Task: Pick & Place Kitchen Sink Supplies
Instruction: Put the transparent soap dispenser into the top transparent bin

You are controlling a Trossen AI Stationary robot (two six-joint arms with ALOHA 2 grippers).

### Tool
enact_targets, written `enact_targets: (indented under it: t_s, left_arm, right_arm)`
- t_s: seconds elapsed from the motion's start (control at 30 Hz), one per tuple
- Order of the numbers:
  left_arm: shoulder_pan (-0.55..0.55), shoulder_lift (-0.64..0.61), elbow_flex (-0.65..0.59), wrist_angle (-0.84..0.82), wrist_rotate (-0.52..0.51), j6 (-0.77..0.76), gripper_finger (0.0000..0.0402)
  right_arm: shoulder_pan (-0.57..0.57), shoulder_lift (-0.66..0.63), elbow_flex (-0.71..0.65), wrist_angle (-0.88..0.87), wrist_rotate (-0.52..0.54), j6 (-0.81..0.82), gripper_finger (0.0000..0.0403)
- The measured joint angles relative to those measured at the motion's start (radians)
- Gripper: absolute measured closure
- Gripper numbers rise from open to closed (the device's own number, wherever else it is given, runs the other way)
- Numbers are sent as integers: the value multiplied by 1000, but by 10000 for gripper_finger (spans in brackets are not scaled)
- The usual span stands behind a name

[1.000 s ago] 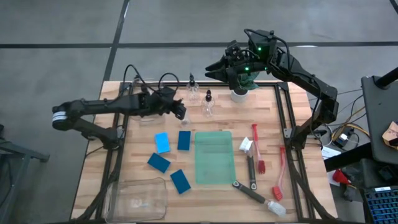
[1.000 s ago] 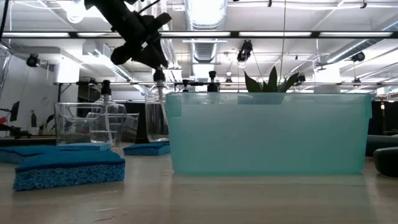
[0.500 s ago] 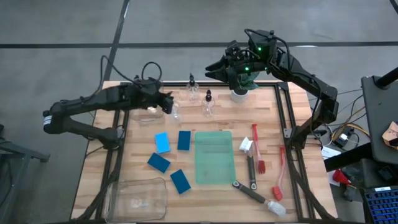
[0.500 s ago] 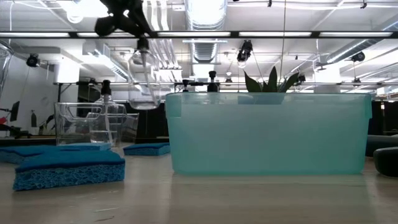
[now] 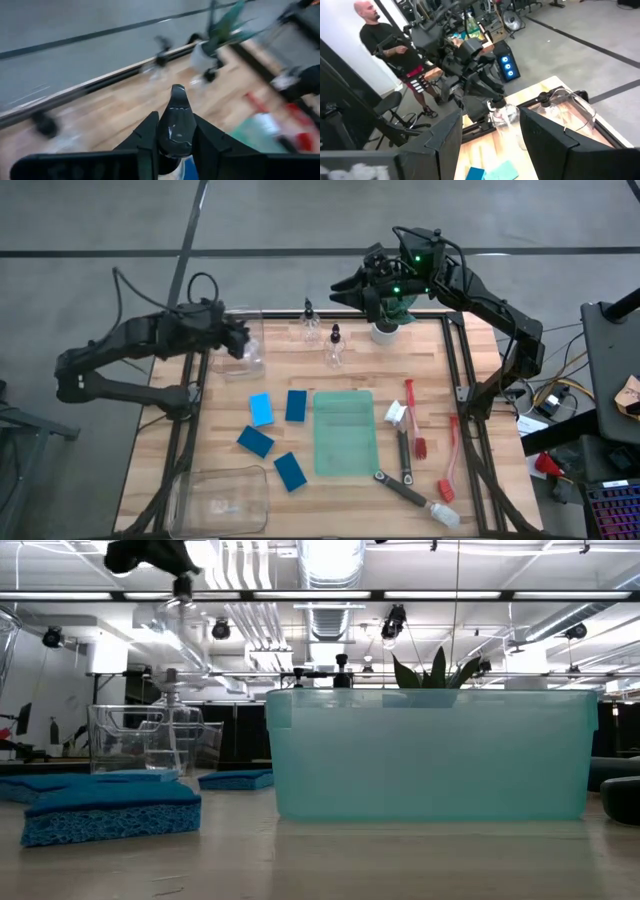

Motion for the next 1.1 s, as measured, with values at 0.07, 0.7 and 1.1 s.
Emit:
enact_targets:
  t_s: [0.07,0.7,1.1]
  left_arm:
    - [0,-16,-1,-75,-32,-20,310]
    - [0,-47,-65,-190,-259,-47,293]
    - [-1,-112,-261,-121,-296,-182,323]
  right_arm:
    - [0,0,0,0,3,0,209]
    - [0,0,0,0,39,3,209]
    - [0,0,0,0,55,3,209]
